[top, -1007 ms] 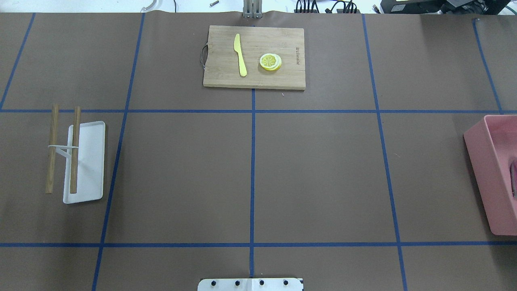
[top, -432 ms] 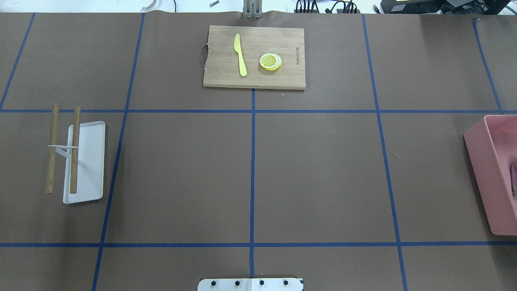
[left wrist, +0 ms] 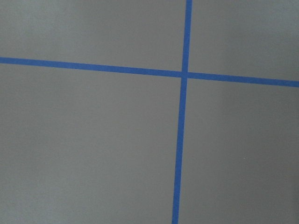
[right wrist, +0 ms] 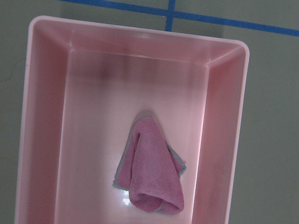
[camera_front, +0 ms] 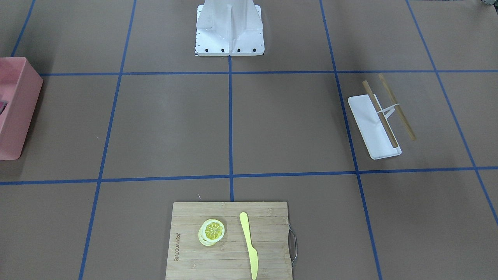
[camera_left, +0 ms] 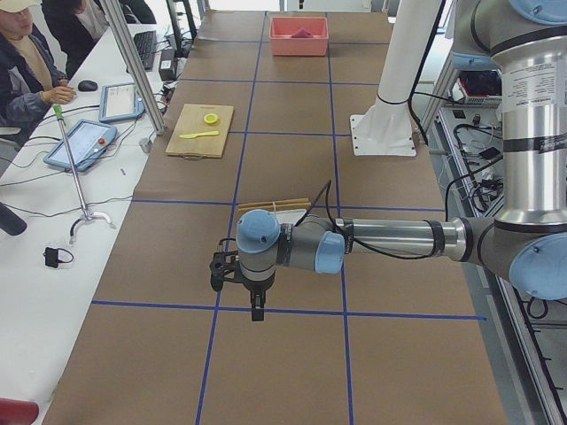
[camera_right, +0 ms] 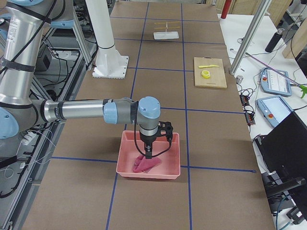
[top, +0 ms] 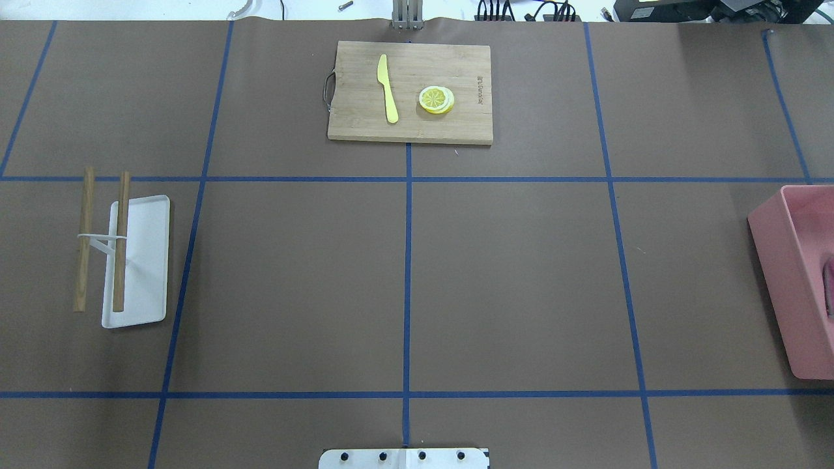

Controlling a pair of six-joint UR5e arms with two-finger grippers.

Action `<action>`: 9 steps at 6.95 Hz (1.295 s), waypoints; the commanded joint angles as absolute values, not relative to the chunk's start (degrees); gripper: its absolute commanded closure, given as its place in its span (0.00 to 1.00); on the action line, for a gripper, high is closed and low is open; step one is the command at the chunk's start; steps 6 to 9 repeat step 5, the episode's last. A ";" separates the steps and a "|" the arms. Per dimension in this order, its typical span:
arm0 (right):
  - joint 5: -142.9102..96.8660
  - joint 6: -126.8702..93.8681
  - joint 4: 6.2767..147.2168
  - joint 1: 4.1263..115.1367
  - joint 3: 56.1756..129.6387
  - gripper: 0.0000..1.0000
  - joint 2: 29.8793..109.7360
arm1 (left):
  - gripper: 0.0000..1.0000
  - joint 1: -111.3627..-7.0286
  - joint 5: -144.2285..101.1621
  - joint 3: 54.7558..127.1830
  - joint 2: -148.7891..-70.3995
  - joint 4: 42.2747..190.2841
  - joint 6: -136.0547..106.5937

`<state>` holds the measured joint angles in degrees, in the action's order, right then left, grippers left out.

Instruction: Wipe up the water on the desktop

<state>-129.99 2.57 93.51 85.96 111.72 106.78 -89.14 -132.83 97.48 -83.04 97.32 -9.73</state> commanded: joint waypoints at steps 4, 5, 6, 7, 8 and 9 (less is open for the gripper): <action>-133.22 2.64 93.43 85.96 112.32 0.00 106.70 | 0.02 -88.95 -134.56 98.97 -85.07 97.38 -9.67; -133.33 2.81 93.43 85.96 112.59 0.00 106.79 | 0.02 -88.95 -134.56 99.23 -84.56 97.30 -9.58; -133.33 2.81 93.43 85.96 112.59 0.00 106.79 | 0.02 -88.95 -134.56 99.23 -84.56 97.30 -9.58; -133.33 2.81 93.43 85.96 112.59 0.00 106.79 | 0.02 -88.95 -134.56 99.23 -84.56 97.30 -9.58; -133.33 2.81 93.43 85.96 112.59 0.00 106.79 | 0.02 -88.95 -134.56 99.23 -84.56 97.30 -9.58; -133.33 2.81 93.43 85.96 112.59 0.00 106.79 | 0.02 -88.95 -134.56 99.23 -84.56 97.30 -9.58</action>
